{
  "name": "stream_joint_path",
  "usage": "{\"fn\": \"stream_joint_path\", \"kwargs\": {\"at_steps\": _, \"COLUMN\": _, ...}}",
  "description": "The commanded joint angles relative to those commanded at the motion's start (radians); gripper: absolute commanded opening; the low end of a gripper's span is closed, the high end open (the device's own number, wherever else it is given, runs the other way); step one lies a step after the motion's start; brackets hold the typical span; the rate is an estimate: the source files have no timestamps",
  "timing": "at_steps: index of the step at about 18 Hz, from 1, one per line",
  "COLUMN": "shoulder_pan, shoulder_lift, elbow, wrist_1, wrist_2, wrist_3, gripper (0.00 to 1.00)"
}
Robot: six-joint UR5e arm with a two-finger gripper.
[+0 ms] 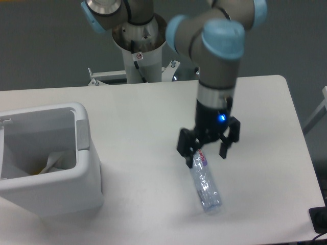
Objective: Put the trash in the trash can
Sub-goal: 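Move the gripper over the clear water bottle with red label, then lower the gripper around the bottle and close to grasp it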
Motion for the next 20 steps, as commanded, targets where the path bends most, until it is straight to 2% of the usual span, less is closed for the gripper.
{"fn": "stream_joint_path", "kwargs": {"at_steps": 3, "shoulder_pan": -0.005, "shoulder_lift": -0.069, "elbow": 0.025, "wrist_1": 0.034, "wrist_2": 0.000, "wrist_3": 0.000, "gripper": 1.00}}
{"fn": "stream_joint_path", "kwargs": {"at_steps": 6, "shoulder_pan": -0.014, "shoulder_lift": -0.140, "elbow": 0.032, "wrist_1": 0.113, "wrist_2": -0.003, "wrist_3": 0.002, "gripper": 1.00}}
{"fn": "stream_joint_path", "kwargs": {"at_steps": 7, "shoulder_pan": -0.024, "shoulder_lift": -0.158, "elbow": 0.038, "wrist_1": 0.121, "wrist_2": -0.002, "wrist_3": 0.005, "gripper": 1.00}}
{"fn": "stream_joint_path", "kwargs": {"at_steps": 15, "shoulder_pan": -0.034, "shoulder_lift": -0.195, "elbow": 0.041, "wrist_1": 0.126, "wrist_2": 0.005, "wrist_3": 0.034, "gripper": 1.00}}
{"fn": "stream_joint_path", "kwargs": {"at_steps": 20, "shoulder_pan": -0.048, "shoulder_lift": -0.227, "elbow": 0.055, "wrist_1": 0.127, "wrist_2": 0.069, "wrist_3": 0.052, "gripper": 1.00}}
